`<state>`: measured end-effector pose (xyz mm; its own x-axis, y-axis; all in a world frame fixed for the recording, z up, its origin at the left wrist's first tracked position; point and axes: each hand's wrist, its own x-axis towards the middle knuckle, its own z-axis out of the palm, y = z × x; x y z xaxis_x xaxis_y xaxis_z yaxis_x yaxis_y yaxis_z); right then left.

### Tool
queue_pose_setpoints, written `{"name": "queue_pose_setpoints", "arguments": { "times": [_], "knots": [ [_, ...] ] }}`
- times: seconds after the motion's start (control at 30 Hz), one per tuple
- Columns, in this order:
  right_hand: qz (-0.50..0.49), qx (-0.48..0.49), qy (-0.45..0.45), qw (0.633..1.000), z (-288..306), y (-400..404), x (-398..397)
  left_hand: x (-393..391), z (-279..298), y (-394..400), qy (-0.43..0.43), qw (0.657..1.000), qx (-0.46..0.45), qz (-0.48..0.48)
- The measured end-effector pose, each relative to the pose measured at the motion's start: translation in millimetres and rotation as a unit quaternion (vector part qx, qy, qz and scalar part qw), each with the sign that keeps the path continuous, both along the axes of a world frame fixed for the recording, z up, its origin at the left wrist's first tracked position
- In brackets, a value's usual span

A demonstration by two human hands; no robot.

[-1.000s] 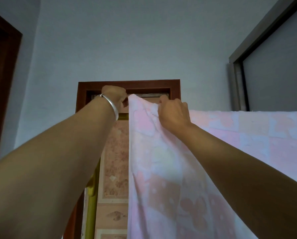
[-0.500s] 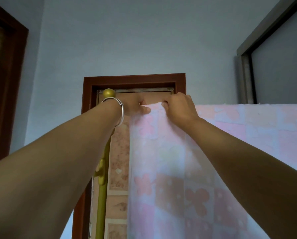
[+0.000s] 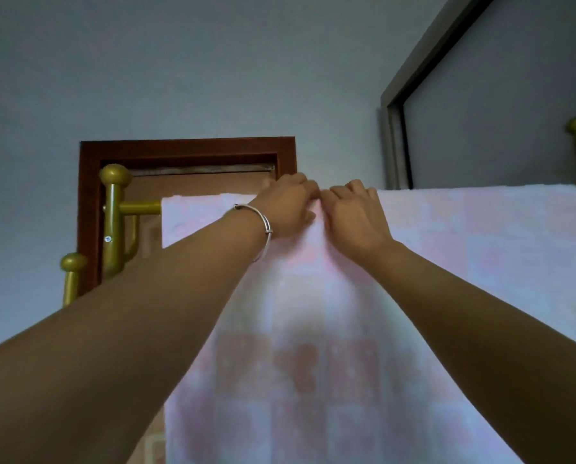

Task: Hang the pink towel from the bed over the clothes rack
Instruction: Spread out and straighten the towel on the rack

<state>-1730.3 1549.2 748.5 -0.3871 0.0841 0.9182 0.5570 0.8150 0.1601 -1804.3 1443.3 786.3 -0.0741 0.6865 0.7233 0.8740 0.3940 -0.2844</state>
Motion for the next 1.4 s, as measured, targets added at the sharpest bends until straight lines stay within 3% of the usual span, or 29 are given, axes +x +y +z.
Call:
{"name": "queue_pose_setpoints", "arguments": {
  "times": [0.23,0.4,0.73,0.9,1.1,1.4],
  "knots": [
    [-0.072,-0.071,0.013,0.995,-12,93,94,72,-10,95,0.051,0.997,-0.021,-0.046],
    [-0.105,-0.186,0.079,0.974,-17,167,154,111,-20,163,0.087,0.993,-0.037,-0.077],
    [-0.094,-0.349,0.091,0.928,-20,283,219,187,-43,279,0.134,0.981,-0.090,-0.104],
    [-0.055,-0.450,0.086,0.887,-37,311,227,207,-67,308,0.106,0.971,-0.167,-0.134],
    [0.068,-0.551,0.106,0.825,-78,337,237,224,-100,338,0.089,0.951,-0.273,-0.115],
    [0.117,-0.590,0.036,0.798,-124,353,241,235,-132,360,0.074,0.922,-0.369,-0.086]
  ]
}}
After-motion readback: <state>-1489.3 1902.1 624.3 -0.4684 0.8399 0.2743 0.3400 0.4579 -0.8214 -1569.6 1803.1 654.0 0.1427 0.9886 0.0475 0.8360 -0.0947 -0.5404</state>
